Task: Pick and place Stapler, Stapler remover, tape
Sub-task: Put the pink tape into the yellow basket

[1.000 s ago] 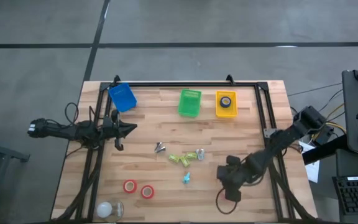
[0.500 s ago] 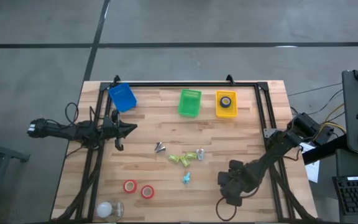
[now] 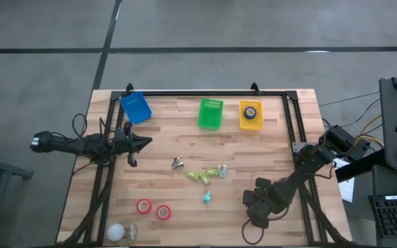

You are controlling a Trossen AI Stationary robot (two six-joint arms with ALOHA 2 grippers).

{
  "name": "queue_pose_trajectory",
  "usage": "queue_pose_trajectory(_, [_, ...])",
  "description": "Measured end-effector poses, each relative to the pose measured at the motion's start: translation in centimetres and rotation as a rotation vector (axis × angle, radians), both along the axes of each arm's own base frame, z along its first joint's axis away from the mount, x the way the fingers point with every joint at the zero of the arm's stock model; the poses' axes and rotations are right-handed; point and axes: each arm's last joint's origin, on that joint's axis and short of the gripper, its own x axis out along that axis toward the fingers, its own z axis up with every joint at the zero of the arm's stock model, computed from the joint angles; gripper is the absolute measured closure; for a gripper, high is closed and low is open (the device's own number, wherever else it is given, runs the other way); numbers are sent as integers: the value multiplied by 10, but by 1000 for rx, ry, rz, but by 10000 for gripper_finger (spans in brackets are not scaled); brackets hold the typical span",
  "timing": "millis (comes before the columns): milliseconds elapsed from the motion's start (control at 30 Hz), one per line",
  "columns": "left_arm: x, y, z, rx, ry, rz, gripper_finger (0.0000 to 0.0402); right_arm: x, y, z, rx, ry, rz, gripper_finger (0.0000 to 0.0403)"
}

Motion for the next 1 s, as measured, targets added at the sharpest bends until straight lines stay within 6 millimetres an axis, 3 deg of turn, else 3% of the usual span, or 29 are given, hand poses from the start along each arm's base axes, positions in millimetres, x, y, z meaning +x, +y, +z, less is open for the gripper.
queue_pose_trajectory(267, [0, 0, 0, 0, 0, 0, 388, -1, 3, -2, 13, -13, -3, 262])
queue_pose_trajectory(700, [0, 0, 0, 0, 0, 0, 387, 1, -1, -3, -25, -49, -2, 355])
queue_pose_trajectory(867, [0, 0, 0, 0, 0, 0, 388, 9, -12, 4, -28, -71, 16, 367])
queue_pose_trajectory(1000, [0, 0, 0, 0, 0, 0, 388, 21, -34, 15, -54, -117, 0, 363])
